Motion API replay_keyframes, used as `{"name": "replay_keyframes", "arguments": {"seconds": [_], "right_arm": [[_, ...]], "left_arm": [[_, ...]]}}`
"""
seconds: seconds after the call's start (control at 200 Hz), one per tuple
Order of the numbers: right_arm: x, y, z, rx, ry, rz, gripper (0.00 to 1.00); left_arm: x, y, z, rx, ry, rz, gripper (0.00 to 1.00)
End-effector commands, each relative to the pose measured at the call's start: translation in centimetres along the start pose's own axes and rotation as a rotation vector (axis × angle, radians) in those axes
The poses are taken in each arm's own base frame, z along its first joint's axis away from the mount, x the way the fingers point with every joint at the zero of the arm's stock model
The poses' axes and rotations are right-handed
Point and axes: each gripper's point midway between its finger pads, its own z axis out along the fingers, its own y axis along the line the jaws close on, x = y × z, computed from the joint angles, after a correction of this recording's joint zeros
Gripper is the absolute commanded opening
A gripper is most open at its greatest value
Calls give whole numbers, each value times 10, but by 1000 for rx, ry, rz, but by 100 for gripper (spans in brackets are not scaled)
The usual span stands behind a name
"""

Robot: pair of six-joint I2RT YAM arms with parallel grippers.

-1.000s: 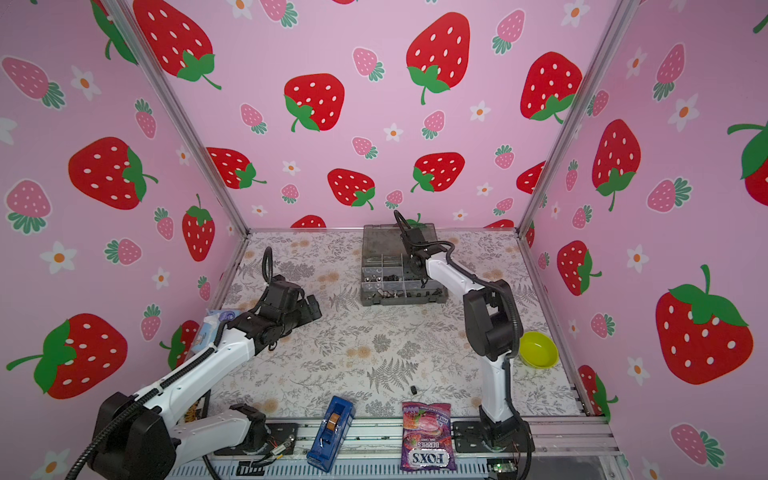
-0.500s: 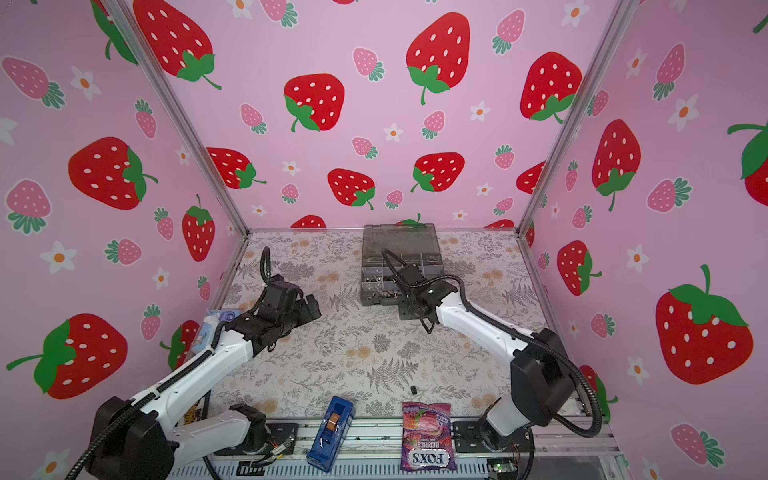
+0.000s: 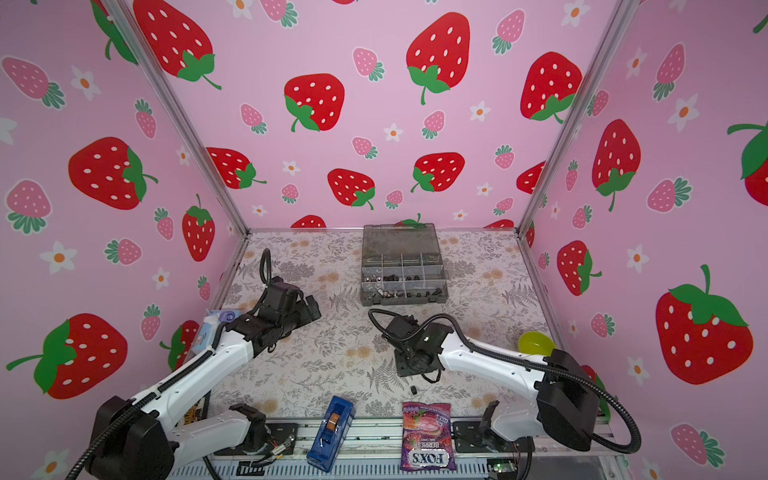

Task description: Sort the screws and nuts into containers

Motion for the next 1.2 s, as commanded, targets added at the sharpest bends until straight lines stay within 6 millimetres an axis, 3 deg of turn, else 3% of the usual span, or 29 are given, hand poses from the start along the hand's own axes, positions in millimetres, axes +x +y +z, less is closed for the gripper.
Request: {"name": "replay_keyframes", "arguments": {"seconds": [0.0, 0.105, 0.28, 0.725, 0.995, 1.195], "right_arm": [[25, 0, 10, 10, 81, 22, 48], [37, 2, 17, -7, 117, 8, 48], [53, -12, 29, 43, 165, -8, 47], [51, -16, 49, 91, 167, -39, 39], [48, -20, 57, 102, 161, -43, 22], [28, -16, 53, 110, 123, -58, 6]], "left_arm": [[5, 6, -1, -25, 13, -13, 99], [3, 7, -3, -25, 6, -16, 99], [3, 8, -5, -27, 3, -21, 99], [7, 7, -2, -20, 16, -22, 99], [10, 9, 0, -25, 21, -22, 99], [9, 10, 0, -29, 19, -15, 99]]}}
